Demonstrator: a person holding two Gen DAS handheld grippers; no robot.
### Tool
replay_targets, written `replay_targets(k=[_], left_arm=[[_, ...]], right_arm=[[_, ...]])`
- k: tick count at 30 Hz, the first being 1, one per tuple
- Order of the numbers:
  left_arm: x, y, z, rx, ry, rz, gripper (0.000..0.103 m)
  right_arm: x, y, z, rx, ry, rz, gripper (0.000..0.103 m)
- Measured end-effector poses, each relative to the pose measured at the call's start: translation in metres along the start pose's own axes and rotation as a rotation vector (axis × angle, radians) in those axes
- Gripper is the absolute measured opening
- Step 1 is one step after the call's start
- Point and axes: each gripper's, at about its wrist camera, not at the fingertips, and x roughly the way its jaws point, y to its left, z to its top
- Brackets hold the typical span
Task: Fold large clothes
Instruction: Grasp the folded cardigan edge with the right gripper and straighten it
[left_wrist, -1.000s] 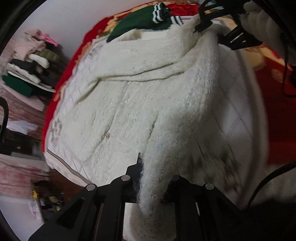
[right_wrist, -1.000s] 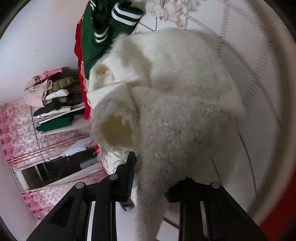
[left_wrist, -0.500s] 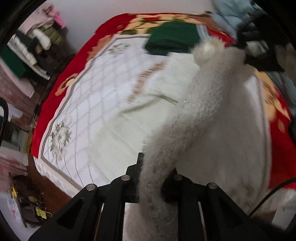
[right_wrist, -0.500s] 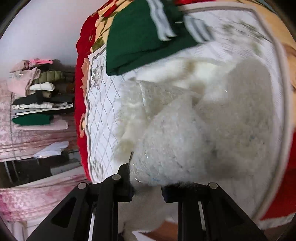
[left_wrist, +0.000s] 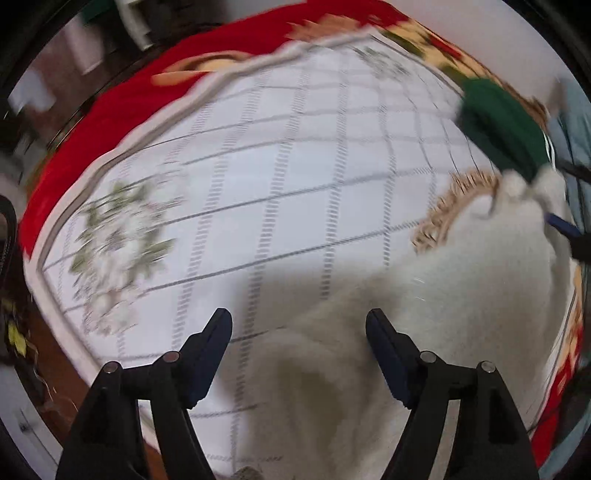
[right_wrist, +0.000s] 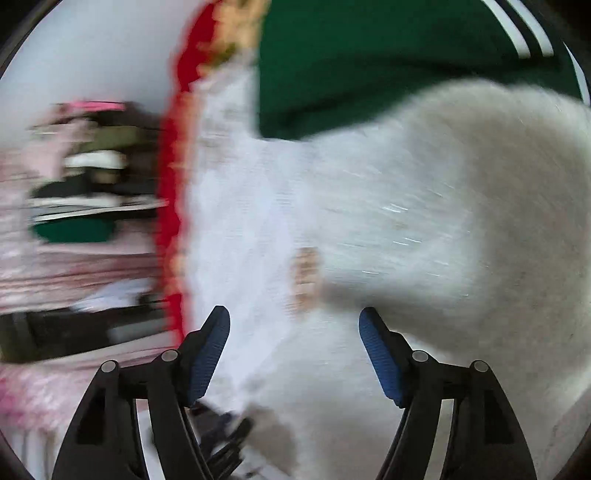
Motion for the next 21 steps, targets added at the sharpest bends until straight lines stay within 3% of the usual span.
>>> replay_targets(k=[3, 4, 6, 9, 11, 14, 15, 18, 21], left_arm=[[-0.024, 0.011, -0.012, -0.035, -0.031, 0.029, 0.075], [-0.030, 0.008, -0.017, -0.036, -0.038, 0.031, 0.075], [-0.033, -0.001, -0.026, -0.030, -0.023, 0.017, 0.075], [-0.019, -0.013, -0.026, 0.004, 0.008, 0.018, 0.075], [-0.009, -0.021, -0.023, 0.016, 0.017, 0.028, 0.075], [0.001, -0.026, -0.016, 0.029, 0.014, 0.050, 0.075], [0.003, -0.027, -0.015, 0.029, 0.014, 0.058, 0.075], [0.012, -0.028, -0.012, 0.020, 0.019, 0.082, 0.075], [0.016, -0.030, -0.013, 0.034, 0.018, 0.102, 0.075]], right_arm=[[-0.057, -0.005, -0.018, 0.002, -0.085, -0.005, 0.074], [-0.075, -0.010, -0.024, 0.001, -0.118, -0.051, 0.074], [-0.113, -0.025, -0.038, -0.007, -0.184, -0.226, 0.074], [-0.122, -0.044, -0.036, -0.022, -0.155, -0.345, 0.075], [-0.115, -0.038, -0.024, -0.048, -0.139, -0.375, 0.075], [-0.084, 0.000, -0.004, -0.152, -0.119, -0.373, 0.074], [-0.068, 0.011, 0.003, -0.180, -0.091, -0.418, 0.075], [-0.015, 0.021, 0.028, -0.130, -0.006, -0.467, 0.075], [0.028, 0.018, 0.040, -0.137, 0.041, -0.635, 0.073]])
